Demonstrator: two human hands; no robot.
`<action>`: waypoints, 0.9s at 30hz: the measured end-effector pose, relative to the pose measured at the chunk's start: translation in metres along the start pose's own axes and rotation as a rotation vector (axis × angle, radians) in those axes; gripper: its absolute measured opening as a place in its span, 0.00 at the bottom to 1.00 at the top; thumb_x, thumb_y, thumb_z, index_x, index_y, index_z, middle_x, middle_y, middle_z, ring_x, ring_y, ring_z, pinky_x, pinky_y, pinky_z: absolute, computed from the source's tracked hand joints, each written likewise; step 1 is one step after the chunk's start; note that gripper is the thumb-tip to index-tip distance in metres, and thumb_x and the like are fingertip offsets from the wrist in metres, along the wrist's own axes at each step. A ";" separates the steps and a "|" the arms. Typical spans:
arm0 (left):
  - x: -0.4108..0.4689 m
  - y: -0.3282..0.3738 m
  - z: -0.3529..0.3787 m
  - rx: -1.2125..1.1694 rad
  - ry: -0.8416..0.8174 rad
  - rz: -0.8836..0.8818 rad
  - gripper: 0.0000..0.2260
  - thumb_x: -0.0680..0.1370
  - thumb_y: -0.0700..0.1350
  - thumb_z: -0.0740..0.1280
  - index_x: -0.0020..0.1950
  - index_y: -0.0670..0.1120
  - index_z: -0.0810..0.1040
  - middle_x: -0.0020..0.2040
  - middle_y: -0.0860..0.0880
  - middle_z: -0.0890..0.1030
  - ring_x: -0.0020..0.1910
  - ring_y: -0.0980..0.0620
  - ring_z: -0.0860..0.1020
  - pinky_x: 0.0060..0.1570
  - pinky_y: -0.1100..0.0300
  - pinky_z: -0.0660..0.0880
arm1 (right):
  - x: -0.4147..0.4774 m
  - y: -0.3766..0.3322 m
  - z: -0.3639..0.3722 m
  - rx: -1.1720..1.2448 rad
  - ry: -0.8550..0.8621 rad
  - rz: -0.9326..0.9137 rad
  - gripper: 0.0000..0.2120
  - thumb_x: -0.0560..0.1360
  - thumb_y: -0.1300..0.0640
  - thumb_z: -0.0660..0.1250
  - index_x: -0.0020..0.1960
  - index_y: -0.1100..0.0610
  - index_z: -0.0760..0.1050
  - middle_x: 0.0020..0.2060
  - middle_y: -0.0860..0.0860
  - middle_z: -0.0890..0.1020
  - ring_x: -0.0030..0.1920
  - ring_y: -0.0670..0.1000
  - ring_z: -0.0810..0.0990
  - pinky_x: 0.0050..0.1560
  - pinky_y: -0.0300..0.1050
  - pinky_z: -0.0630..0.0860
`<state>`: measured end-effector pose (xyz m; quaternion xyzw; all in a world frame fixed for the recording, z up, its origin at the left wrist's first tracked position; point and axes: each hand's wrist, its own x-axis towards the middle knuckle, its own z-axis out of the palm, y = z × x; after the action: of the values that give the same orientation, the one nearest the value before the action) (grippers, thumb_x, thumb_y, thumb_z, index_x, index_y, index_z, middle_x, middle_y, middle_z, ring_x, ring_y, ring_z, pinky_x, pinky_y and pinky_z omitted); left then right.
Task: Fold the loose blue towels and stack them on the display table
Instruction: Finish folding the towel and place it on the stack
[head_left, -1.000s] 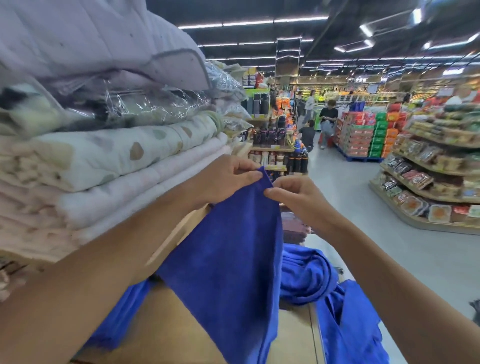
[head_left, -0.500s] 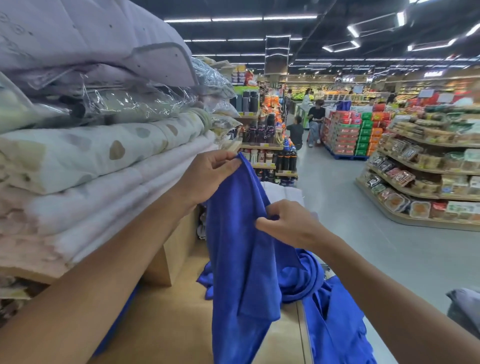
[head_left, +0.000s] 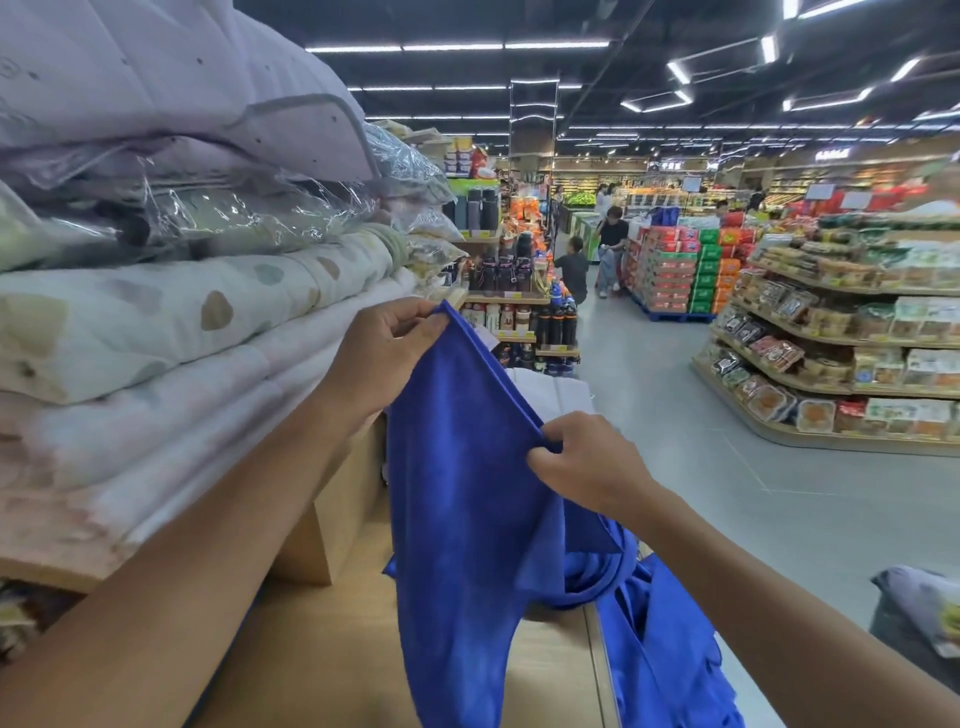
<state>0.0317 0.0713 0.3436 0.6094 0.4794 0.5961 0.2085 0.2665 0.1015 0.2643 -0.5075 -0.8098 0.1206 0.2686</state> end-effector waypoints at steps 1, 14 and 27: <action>0.001 0.000 -0.002 -0.006 0.032 -0.001 0.07 0.82 0.44 0.67 0.55 0.45 0.85 0.44 0.52 0.87 0.41 0.60 0.82 0.41 0.69 0.76 | 0.000 0.006 -0.001 0.033 -0.012 -0.001 0.14 0.68 0.52 0.64 0.31 0.55 0.61 0.23 0.49 0.63 0.26 0.49 0.61 0.31 0.45 0.60; 0.004 -0.001 -0.017 -0.001 0.176 0.033 0.06 0.82 0.45 0.67 0.50 0.51 0.84 0.43 0.53 0.84 0.42 0.59 0.79 0.46 0.62 0.76 | -0.019 0.069 -0.044 0.379 -0.177 0.145 0.11 0.78 0.56 0.73 0.39 0.44 0.87 0.35 0.46 0.86 0.33 0.41 0.80 0.33 0.31 0.73; -0.031 0.009 -0.019 -0.082 0.194 0.035 0.08 0.83 0.44 0.66 0.48 0.53 0.84 0.41 0.58 0.86 0.39 0.63 0.81 0.39 0.67 0.77 | -0.046 0.101 -0.079 1.146 0.157 0.300 0.18 0.70 0.60 0.74 0.59 0.60 0.82 0.51 0.56 0.87 0.51 0.52 0.86 0.45 0.43 0.84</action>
<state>0.0223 0.0349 0.3389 0.5480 0.4619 0.6750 0.1752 0.4019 0.1008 0.2680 -0.3980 -0.5130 0.5369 0.5386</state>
